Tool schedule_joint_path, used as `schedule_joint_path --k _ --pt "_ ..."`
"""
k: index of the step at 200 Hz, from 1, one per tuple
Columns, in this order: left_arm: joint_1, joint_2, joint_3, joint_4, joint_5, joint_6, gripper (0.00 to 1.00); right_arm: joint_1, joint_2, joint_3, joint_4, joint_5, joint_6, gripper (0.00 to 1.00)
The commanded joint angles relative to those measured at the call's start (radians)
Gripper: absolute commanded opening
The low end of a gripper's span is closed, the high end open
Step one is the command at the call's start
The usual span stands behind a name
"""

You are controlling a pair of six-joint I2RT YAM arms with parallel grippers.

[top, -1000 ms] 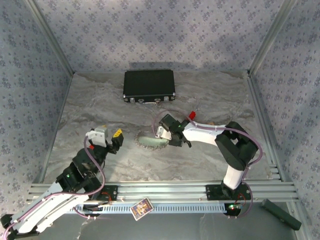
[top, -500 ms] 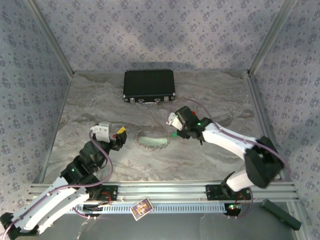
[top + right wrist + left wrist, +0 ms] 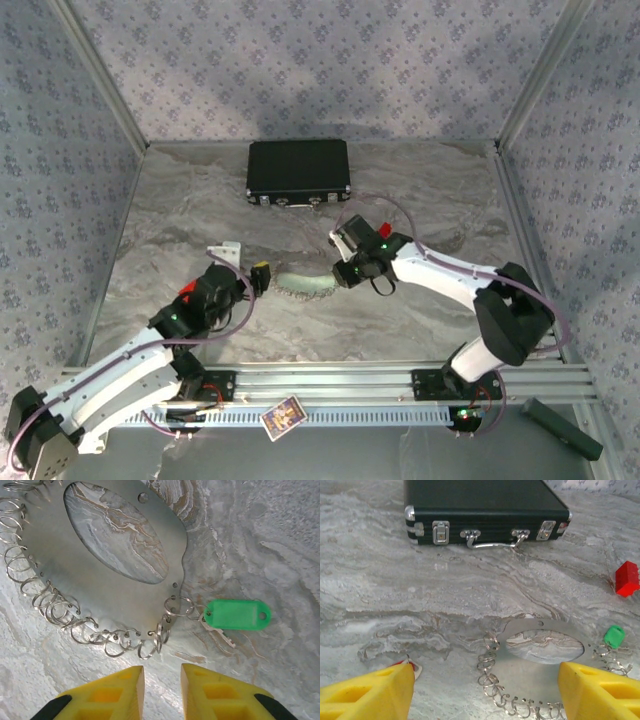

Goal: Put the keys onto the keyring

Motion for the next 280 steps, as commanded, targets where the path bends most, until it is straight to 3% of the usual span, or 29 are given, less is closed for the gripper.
schedule_joint_path --k 1,46,123,280 --pt "0.01 0.014 0.02 0.004 0.011 -0.069 0.75 0.017 0.073 0.079 -0.151 -0.013 0.059 0.27" --pt "0.026 0.041 0.018 0.02 0.007 -0.073 0.75 0.046 0.212 0.212 -0.215 0.037 0.022 0.22" --pt "0.055 0.043 0.005 0.029 0.019 -0.074 0.75 0.059 0.322 0.321 -0.268 0.067 0.0 0.2" --pt "0.083 0.051 0.01 0.034 0.043 -0.075 0.74 0.056 0.36 0.356 -0.364 0.144 0.016 0.24"
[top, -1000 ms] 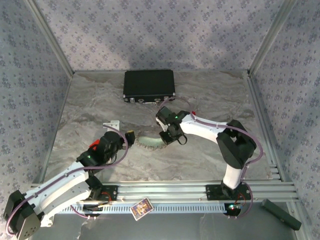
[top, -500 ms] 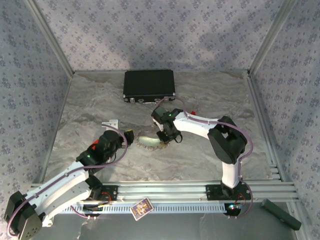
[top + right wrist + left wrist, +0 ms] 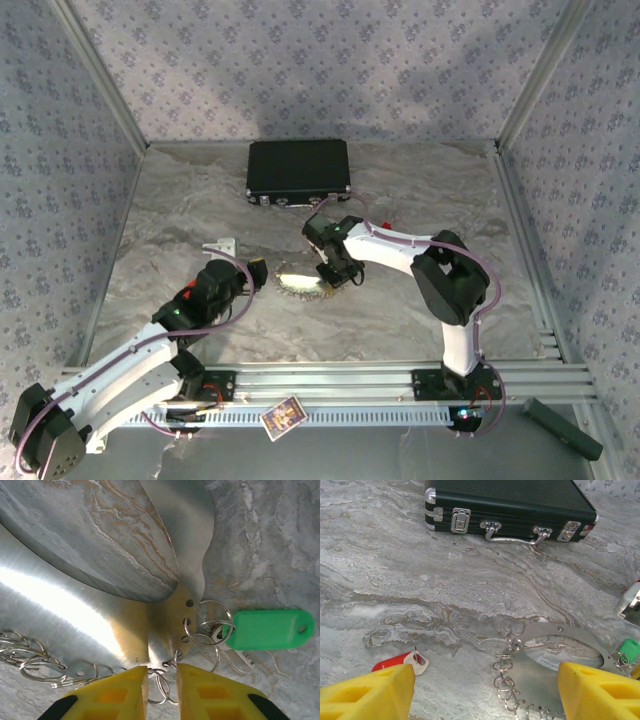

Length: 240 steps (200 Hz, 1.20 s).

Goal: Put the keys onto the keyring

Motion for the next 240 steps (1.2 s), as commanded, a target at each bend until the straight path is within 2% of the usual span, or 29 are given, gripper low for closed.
schedule_joint_path --k 1,55,117,240 --pt "0.006 0.003 0.01 0.017 0.012 -0.009 0.74 -0.002 -0.011 0.017 -0.041 0.023 0.003 0.24" --pt "0.01 0.005 0.01 0.017 0.013 -0.008 0.74 -0.05 -0.084 -0.085 0.038 -0.052 0.025 0.24" --pt "0.011 0.012 0.013 0.021 0.015 -0.011 0.74 -0.056 -0.117 -0.149 0.107 -0.12 0.049 0.22" --pt "0.012 0.026 0.028 0.011 0.015 -0.001 0.74 -0.064 -0.065 -0.114 0.101 -0.064 0.037 0.13"
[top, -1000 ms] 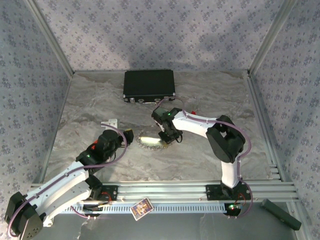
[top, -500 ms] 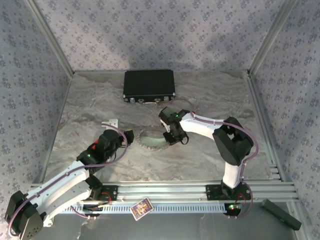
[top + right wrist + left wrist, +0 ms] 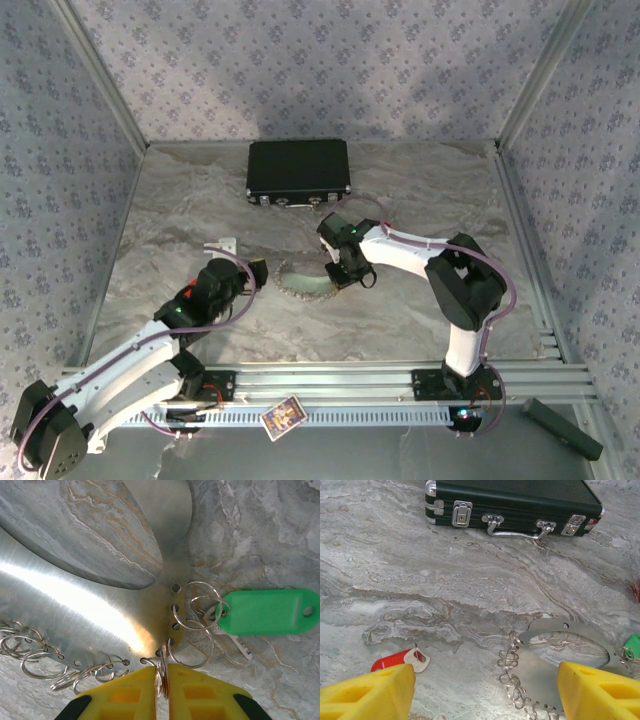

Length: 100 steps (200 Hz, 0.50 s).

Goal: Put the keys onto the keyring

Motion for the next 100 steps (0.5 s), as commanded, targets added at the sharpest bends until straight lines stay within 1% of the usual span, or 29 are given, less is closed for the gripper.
schedule_joint_path --k 1,39,58,74,100 --pt "0.004 0.0 0.027 0.008 0.003 -0.001 0.74 -0.007 0.024 0.025 -0.022 0.026 0.007 0.13" --pt "0.005 -0.005 0.032 0.0 0.002 0.0 0.74 -0.006 0.034 0.041 -0.034 0.032 0.004 0.13" --pt "0.005 -0.009 0.032 -0.003 0.0 0.0 0.74 -0.008 0.033 0.047 -0.036 0.037 0.003 0.08" --pt "0.005 -0.014 0.032 -0.005 -0.001 0.001 0.74 -0.009 0.032 0.054 -0.046 0.039 0.001 0.0" --pt "0.005 -0.021 0.034 -0.011 -0.002 0.011 0.74 -0.006 -0.001 0.064 -0.056 0.05 -0.011 0.0"
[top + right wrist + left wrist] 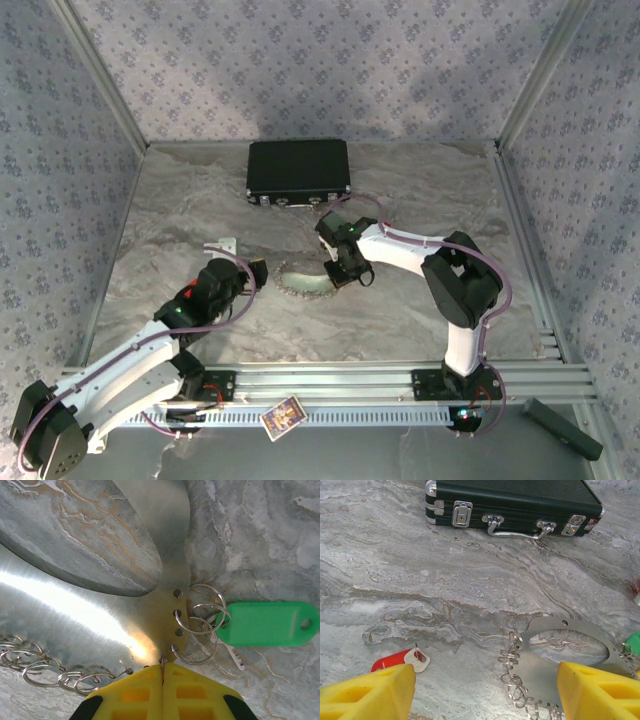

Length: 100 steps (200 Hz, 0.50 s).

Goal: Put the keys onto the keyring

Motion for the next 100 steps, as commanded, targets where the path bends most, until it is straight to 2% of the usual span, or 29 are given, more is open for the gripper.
schedule_joint_path --k 1,36,62,100 --pt "0.005 -0.019 0.034 -0.01 -0.001 0.011 0.74 -0.002 -0.025 0.035 -0.045 0.027 -0.011 0.0" --pt "0.006 -0.061 0.039 0.002 0.02 0.073 0.74 0.022 -0.16 0.015 0.017 0.029 -0.106 0.0" --pt "0.005 -0.1 0.046 0.024 0.072 0.156 0.69 0.03 -0.282 -0.041 0.151 0.024 -0.173 0.0" --pt "0.007 -0.108 0.094 0.036 0.144 0.304 0.63 0.024 -0.429 -0.158 0.385 -0.11 -0.283 0.0"
